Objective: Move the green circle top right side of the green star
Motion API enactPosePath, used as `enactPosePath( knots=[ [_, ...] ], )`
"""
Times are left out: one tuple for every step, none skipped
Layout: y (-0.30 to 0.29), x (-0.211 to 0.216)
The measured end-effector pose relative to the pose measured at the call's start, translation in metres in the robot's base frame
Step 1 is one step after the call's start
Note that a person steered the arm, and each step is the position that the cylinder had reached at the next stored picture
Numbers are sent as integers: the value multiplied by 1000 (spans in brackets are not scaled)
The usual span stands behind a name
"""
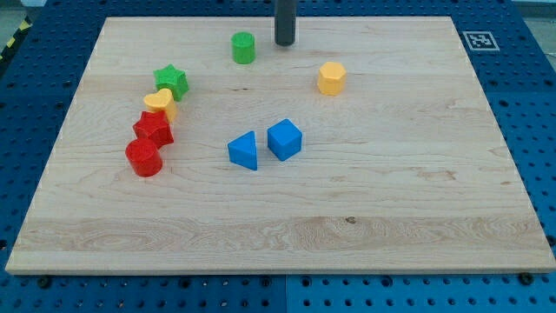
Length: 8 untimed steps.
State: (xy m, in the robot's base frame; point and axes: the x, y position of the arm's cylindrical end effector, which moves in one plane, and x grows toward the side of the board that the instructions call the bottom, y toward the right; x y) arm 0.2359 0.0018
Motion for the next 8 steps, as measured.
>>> enactPosePath(
  knots=[
    [-1,-1],
    [-1,0],
    [-11,3],
    [-29,17],
    [-50,25],
    [-76,25],
    [-88,36],
    [-65,49]
  ],
)
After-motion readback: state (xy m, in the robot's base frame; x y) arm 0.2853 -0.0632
